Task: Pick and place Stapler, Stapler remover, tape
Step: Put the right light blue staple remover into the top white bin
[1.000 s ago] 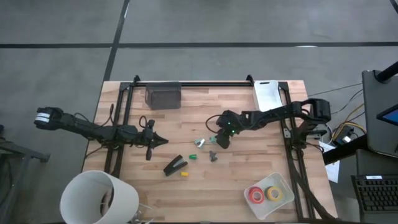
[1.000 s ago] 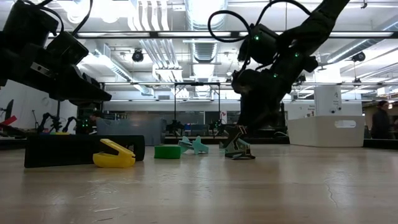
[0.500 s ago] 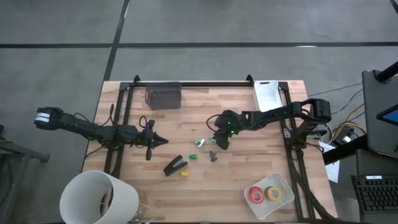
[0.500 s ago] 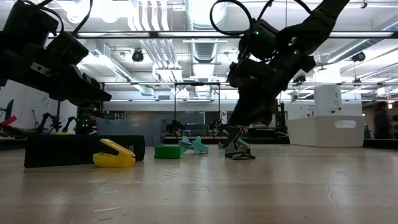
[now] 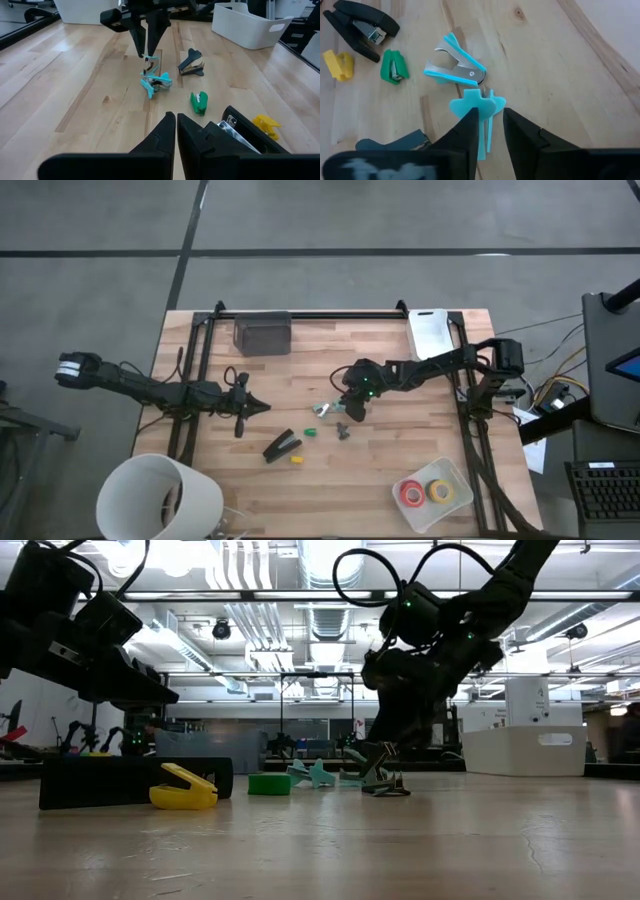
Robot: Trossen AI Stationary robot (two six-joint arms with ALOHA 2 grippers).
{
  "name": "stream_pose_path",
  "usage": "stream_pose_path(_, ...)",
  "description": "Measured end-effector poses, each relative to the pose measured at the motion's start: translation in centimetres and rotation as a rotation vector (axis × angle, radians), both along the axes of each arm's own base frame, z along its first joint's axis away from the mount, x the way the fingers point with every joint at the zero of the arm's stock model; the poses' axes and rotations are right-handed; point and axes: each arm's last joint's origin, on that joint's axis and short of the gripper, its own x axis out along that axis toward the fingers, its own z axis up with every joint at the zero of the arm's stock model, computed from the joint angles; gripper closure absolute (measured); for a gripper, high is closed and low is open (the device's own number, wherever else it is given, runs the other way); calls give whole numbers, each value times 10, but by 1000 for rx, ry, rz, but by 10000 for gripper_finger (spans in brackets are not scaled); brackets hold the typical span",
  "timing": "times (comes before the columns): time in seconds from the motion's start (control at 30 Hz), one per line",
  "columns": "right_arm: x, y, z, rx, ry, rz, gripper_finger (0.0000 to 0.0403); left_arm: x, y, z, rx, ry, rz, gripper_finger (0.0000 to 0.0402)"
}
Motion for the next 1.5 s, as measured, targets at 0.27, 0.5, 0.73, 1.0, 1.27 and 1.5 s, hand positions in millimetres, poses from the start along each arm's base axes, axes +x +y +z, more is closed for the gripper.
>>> stream_pose_path(0.27, 1, 0, 1, -20, -18, 20, 339, 0, 0, 0, 0, 0, 0, 382)
stream_pose_path(0.5, 1, 0, 1, -63, -26, 63, 352, 0, 0, 0, 0, 0, 0, 382)
stream_pose_path(0.73, 2, 1, 1, -103, -39, 113, 360, 0, 0, 0, 0, 0, 0, 381)
stream_pose_path(1.0, 5, 1, 4, -95, -84, 129, 358, 0, 0, 0, 0, 0, 0, 383)
stream_pose_path(1.27, 4, 3, 4, -79, -82, 146, 358, 0, 0, 0, 0, 0, 0, 382)
stream_pose_path(1.5, 5, 7, 4, -76, -95, 178, 360, 0, 0, 0, 0, 0, 0, 381)
